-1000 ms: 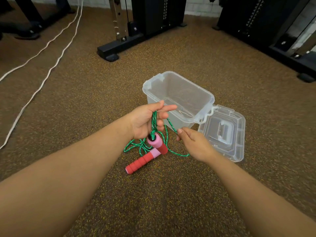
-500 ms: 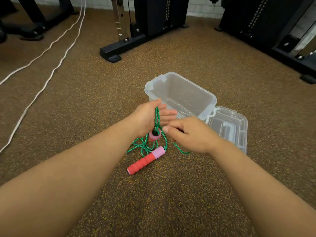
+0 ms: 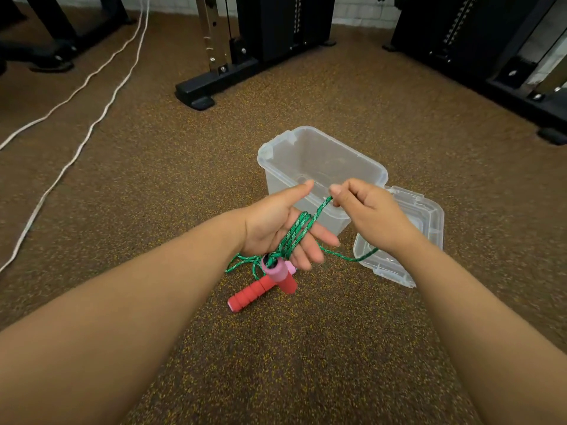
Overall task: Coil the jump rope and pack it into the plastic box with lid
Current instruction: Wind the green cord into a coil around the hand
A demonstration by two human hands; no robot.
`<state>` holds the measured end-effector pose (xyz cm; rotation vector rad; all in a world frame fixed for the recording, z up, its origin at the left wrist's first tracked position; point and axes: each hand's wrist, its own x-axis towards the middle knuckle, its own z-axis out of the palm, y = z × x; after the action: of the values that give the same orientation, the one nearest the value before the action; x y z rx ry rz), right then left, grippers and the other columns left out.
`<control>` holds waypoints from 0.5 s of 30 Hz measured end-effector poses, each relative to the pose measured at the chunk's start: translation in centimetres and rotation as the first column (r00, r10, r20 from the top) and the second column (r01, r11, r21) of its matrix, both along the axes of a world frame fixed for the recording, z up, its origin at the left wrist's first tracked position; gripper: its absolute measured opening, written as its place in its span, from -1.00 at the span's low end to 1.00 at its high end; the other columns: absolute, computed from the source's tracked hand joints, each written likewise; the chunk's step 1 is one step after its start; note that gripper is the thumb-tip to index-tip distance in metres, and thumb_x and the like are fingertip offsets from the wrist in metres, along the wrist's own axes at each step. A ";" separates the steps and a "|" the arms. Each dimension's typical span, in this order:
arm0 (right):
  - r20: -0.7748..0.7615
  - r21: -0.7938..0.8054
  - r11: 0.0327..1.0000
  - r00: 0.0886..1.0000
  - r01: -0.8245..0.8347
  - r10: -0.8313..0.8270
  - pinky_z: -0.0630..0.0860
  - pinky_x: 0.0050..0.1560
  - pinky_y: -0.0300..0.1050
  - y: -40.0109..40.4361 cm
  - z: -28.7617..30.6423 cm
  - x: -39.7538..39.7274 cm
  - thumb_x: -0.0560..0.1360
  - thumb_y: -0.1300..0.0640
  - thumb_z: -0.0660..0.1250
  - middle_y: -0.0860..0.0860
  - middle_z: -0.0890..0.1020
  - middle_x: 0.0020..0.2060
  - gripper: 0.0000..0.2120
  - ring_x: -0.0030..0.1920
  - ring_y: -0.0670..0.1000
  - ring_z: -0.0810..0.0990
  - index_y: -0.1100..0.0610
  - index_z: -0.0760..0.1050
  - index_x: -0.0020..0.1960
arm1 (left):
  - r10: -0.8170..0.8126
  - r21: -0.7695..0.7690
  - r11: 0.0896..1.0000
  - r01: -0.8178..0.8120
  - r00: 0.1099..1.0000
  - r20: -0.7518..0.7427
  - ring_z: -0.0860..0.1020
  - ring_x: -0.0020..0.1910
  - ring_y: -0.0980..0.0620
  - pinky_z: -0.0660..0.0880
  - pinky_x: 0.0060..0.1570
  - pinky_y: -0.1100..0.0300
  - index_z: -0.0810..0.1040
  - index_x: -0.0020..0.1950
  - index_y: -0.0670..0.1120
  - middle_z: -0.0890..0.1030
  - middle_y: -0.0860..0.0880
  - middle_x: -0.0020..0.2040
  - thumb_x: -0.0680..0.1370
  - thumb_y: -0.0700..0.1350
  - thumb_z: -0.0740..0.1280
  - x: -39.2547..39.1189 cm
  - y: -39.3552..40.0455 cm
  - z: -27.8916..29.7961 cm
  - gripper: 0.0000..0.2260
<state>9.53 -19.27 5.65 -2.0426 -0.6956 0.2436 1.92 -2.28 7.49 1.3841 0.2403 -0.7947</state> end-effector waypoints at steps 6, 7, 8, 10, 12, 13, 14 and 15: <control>-0.113 0.063 0.997 0.993 0.048 -0.040 0.27 -0.34 -0.09 0.4 -2.8 -0.7 0.56 -0.10 0.19 0.05 0.36 -0.41 -0.68 -0.40 -0.06 0.32 -0.02 0.43 -0.32 | 0.074 -0.107 0.992 -0.071 0.997 0.028 0.51 -0.60 0.09 0.47 -0.48 0.30 0.68 -0.18 -0.12 0.56 0.01 -0.54 0.61 -0.02 0.11 -0.4 -0.4 0.5 -0.61; -0.129 0.066 0.997 0.991 0.050 -0.042 0.24 -0.37 -0.11 0.4 -3.3 -0.9 0.57 -0.11 0.18 0.03 0.34 -0.44 -0.67 -0.44 -0.09 0.30 -0.03 0.43 -0.34 | 0.130 -0.147 0.981 -0.125 0.991 0.023 0.48 -0.62 0.10 0.45 -0.51 0.31 0.70 -0.23 -0.11 0.54 0.02 -0.56 0.61 -0.02 0.12 -0.3 -0.3 0.4 -0.58; -0.137 0.058 0.997 0.990 0.054 -0.046 0.22 -0.40 -0.13 0.3 -3.7 -1.2 0.58 -0.11 0.16 0.00 0.32 -0.47 -0.66 -0.49 -0.14 0.28 -0.03 0.43 -0.33 | 0.192 -0.192 0.964 -0.186 0.981 0.013 0.45 -0.63 0.11 0.43 -0.53 0.32 0.71 -0.25 -0.11 0.52 0.03 -0.57 0.61 -0.02 0.12 -0.1 -0.2 0.4 -0.57; -0.139 0.044 0.998 0.989 0.055 -0.049 0.20 -0.44 -0.17 0.2 -4.4 -1.6 0.59 -0.07 0.13 -0.05 0.33 -0.50 -0.65 -0.55 -0.16 0.28 0.00 0.44 -0.32 | 0.303 -0.244 0.924 -0.293 0.953 0.004 0.41 -0.65 0.13 0.39 -0.56 0.34 0.70 -0.21 -0.13 0.50 0.04 -0.56 0.61 -0.03 0.13 0.3 0.0 0.3 -0.60; -0.138 0.032 0.998 0.990 0.047 -0.042 0.22 -0.44 -0.17 0.1 -4.9 -1.8 0.60 -0.06 0.11 -0.11 0.35 -0.52 -0.64 -0.55 -0.17 0.28 0.00 0.45 -0.31 | 0.378 -0.242 0.900 -0.362 0.926 0.021 0.39 -0.64 0.15 0.37 -0.54 0.35 0.64 -0.10 -0.13 0.50 0.06 -0.55 0.62 -0.03 0.13 0.5 0.3 0.2 -0.67; -0.140 0.031 0.999 0.990 0.041 -0.036 0.22 -0.43 -0.15 0.1 -5.2 -1.8 0.60 -0.08 0.11 -0.12 0.36 -0.54 -0.64 -0.55 -0.17 0.28 -0.01 0.47 -0.31 | 0.410 -0.242 0.888 -0.391 0.912 0.029 0.39 -0.64 0.16 0.38 -0.53 0.36 0.61 -0.05 -0.12 0.50 0.07 -0.55 0.62 -0.03 0.12 0.5 0.3 0.1 -0.69; -0.148 0.034 0.999 0.989 0.030 -0.025 0.23 -0.42 -0.15 0.1 -5.3 -1.9 0.59 -0.11 0.11 -0.13 0.38 -0.56 -0.64 -0.54 -0.16 0.29 -0.04 0.48 -0.30 | 0.443 -0.249 0.871 -0.422 0.896 0.032 0.40 -0.63 0.17 0.38 -0.52 0.36 0.60 -0.02 -0.12 0.51 0.08 -0.54 0.63 -0.03 0.12 0.6 0.4 0.1 -0.71; -0.162 0.032 0.999 0.987 0.020 -0.014 0.26 -0.40 -0.13 0.1 -5.5 -2.0 0.58 -0.14 0.11 -0.14 0.39 -0.58 -0.65 -0.53 -0.13 0.31 -0.07 0.49 -0.30 | 0.479 -0.263 0.851 -0.455 0.877 0.032 0.41 -0.62 0.18 0.39 -0.51 0.37 0.59 0.00 -0.11 0.53 0.08 -0.54 0.63 -0.03 0.11 0.8 0.4 0.0 -0.71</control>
<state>7.51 -19.21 0.15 -1.9711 -0.5777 0.3809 2.70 -1.84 7.49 1.0592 0.3727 -0.3328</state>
